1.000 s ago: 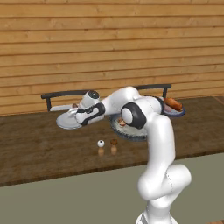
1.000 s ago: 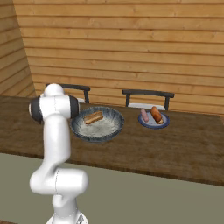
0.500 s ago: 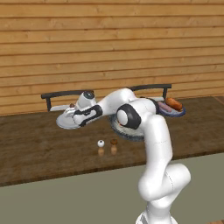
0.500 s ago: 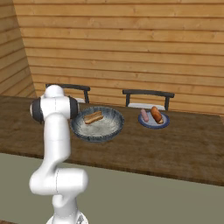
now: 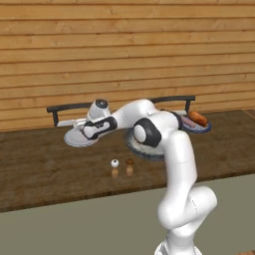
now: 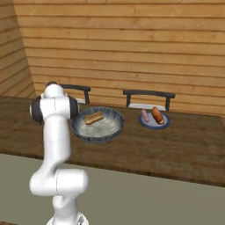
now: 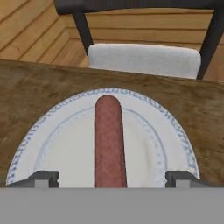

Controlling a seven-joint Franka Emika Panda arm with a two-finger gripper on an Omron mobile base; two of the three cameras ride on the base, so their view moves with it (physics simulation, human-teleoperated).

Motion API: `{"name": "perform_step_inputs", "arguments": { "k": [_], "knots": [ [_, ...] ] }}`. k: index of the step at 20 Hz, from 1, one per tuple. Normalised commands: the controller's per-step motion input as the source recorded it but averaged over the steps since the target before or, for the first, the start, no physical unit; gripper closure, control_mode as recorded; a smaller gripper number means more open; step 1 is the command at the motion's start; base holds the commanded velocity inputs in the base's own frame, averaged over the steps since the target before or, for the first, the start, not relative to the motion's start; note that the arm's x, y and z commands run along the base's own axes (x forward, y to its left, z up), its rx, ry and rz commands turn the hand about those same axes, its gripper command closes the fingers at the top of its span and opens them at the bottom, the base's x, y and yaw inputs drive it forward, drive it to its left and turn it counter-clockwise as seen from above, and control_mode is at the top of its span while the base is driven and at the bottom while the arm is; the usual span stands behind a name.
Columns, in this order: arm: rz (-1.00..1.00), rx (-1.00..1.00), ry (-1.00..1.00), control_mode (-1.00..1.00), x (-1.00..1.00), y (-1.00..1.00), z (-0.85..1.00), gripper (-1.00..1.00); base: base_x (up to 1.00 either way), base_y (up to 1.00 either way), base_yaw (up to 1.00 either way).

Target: Place one bun and one sausage from the bowl on each plate.

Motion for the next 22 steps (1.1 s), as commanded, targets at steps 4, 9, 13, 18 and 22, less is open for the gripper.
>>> {"name": "perform_step_inputs", "arguments": {
  "k": [4, 9, 13, 18, 22],
  "knots": [
    [-0.08, 0.03, 0.00, -1.00, -0.86, -0.69, 0.24, -1.00, 0.00, 0.00, 0.00],
    [-0.09, 0.08, 0.00, -1.00, -0.86, -0.77, 0.25, -1.00, 0.00, 0.00, 0.00],
    [-0.08, 0.14, 0.01, -1.00, -0.36, -0.55, 0.66, -1.00, 0.00, 0.00, 0.00],
    [-0.08, 0.13, 0.04, -1.00, -0.03, -0.42, 0.60, -1.00, 0.00, 0.00, 0.00],
    [-0.07, 0.09, 0.01, -1.00, -0.06, -0.34, 0.40, -1.00, 0.00, 0.00, 0.00]
  ]
}}
